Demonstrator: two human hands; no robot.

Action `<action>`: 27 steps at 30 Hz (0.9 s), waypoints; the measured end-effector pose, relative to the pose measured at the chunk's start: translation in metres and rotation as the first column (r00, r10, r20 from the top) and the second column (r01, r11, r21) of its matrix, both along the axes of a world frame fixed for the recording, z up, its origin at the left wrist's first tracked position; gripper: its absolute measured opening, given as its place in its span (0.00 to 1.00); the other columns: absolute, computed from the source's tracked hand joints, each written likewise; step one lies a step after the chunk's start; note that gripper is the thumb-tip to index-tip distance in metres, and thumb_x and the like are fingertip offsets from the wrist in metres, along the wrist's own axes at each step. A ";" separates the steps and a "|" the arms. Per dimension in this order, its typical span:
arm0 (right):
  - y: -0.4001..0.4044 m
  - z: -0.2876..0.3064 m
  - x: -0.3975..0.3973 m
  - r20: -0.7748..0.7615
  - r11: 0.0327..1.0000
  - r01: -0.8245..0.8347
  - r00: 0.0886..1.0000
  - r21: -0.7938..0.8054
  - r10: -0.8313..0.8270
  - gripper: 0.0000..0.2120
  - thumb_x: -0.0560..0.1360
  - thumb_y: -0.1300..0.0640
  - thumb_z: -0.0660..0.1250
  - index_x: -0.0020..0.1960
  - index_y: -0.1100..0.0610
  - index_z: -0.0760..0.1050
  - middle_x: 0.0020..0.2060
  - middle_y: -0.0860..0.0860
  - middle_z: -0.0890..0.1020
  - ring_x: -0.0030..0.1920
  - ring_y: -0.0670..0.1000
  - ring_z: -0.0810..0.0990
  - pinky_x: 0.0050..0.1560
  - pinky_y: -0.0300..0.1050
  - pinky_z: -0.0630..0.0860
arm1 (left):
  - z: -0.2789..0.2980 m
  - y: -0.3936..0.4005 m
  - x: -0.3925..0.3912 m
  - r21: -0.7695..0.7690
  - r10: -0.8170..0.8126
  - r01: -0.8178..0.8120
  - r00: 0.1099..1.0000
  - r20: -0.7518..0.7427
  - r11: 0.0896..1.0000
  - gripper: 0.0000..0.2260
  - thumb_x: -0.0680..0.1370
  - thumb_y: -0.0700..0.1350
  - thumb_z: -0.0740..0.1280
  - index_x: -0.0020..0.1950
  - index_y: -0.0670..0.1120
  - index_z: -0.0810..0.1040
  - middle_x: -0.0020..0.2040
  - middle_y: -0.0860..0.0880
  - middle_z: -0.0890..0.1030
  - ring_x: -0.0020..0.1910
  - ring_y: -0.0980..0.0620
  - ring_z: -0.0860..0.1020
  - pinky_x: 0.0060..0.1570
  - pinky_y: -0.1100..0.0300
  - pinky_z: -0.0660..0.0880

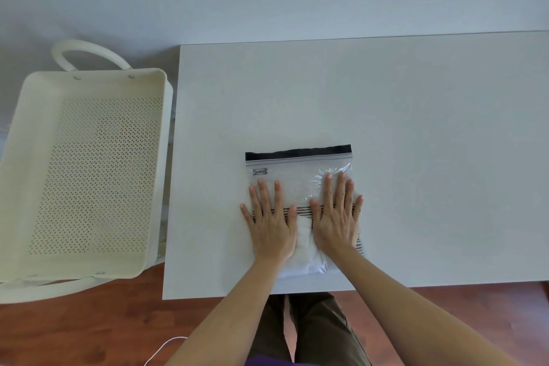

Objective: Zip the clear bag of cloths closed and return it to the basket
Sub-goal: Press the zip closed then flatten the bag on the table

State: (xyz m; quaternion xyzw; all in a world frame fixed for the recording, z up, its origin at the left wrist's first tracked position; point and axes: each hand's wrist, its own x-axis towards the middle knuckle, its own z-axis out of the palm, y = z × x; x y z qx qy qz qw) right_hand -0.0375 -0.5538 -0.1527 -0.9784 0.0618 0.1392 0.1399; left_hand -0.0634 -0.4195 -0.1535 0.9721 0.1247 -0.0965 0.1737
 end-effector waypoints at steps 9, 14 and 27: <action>0.001 -0.002 0.000 0.028 1.000 0.010 1.000 -0.006 -0.010 0.31 0.81 0.40 0.43 0.78 0.47 0.34 0.79 0.50 0.37 0.77 0.49 0.33 0.77 0.57 0.36 | -0.001 -0.002 0.001 0.024 0.017 -0.017 1.000 0.020 1.000 0.30 0.81 0.60 0.49 0.80 0.52 0.46 0.81 0.45 0.44 0.79 0.43 0.41 0.74 0.38 0.38; 0.000 -0.002 0.001 0.033 1.000 0.005 0.999 -0.011 -0.005 0.31 0.81 0.40 0.43 0.79 0.48 0.35 0.78 0.50 0.36 0.77 0.49 0.33 0.77 0.57 0.35 | -0.001 -0.002 0.001 0.049 0.015 -0.015 1.000 0.015 0.999 0.30 0.81 0.61 0.48 0.80 0.52 0.45 0.81 0.44 0.43 0.79 0.43 0.41 0.74 0.38 0.38; -0.008 0.014 0.006 0.082 0.993 0.040 0.995 0.116 -0.049 0.31 0.82 0.44 0.43 0.77 0.53 0.32 0.79 0.50 0.38 0.79 0.52 0.38 0.76 0.60 0.34 | 0.012 0.002 0.016 -0.079 0.068 -0.061 0.994 0.091 0.995 0.28 0.83 0.54 0.50 0.79 0.51 0.42 0.80 0.46 0.40 0.78 0.46 0.36 0.74 0.41 0.34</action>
